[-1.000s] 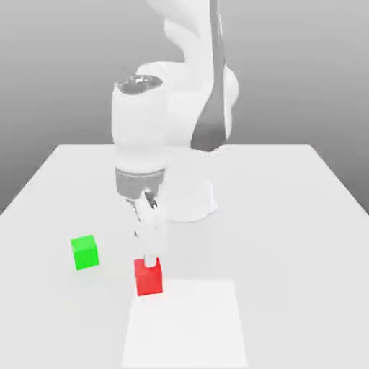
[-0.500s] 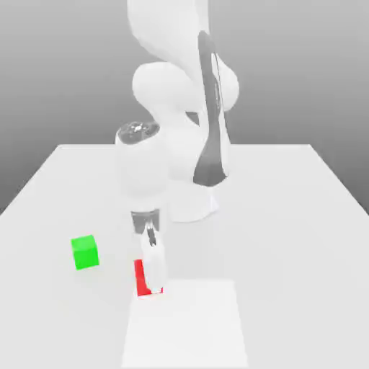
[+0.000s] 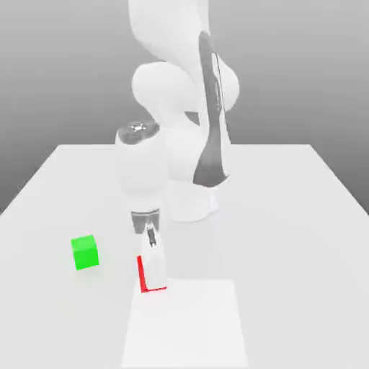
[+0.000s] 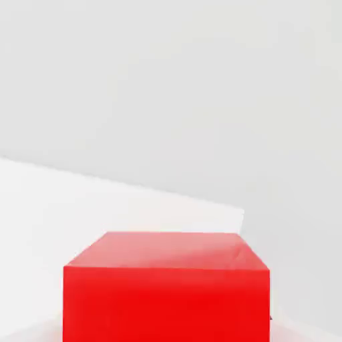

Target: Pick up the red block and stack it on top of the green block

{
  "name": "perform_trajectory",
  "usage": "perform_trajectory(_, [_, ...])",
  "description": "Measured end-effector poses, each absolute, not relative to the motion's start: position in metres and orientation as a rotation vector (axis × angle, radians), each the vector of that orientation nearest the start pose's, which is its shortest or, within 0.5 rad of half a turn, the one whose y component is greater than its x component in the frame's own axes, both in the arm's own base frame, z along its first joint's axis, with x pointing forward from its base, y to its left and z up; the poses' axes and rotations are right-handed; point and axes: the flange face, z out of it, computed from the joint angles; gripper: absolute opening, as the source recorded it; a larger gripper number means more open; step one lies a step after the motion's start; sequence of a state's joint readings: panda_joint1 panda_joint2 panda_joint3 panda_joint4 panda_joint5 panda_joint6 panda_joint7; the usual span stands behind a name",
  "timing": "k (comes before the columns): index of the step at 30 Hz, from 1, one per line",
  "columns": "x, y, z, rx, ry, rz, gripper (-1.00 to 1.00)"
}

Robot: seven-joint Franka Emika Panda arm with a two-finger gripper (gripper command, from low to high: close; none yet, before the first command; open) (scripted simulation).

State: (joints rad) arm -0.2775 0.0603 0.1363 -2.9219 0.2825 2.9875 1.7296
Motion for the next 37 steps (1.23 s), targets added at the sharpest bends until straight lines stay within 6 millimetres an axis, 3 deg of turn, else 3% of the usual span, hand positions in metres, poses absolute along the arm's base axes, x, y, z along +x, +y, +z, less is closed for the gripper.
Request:
perform_trajectory(9, [0.321, -0.069, 0.205, -1.489, 2.748, 0.015, -1.00])
perform_trajectory(11, [0.317, -0.080, 0.211, -1.426, 2.795, -0.001, -1.00])
perform_trajectory(17, [0.289, -0.144, 0.227, -0.911, 3.016, -0.021, -1.00])
perform_trajectory(25, [0.231, -0.215, 0.245, -0.129, 3.140, -0.007, -1.00])
perform_trajectory(33, [0.223, -0.223, 0.192, -0.030, 3.140, -0.002, -1.00])
perform_trajectory(34, [0.223, -0.223, 0.184, -0.029, 3.140, -0.002, 1.00])
perform_trajectory(37, [0.223, -0.223, 0.184, -0.029, 3.140, -0.002, 1.00])
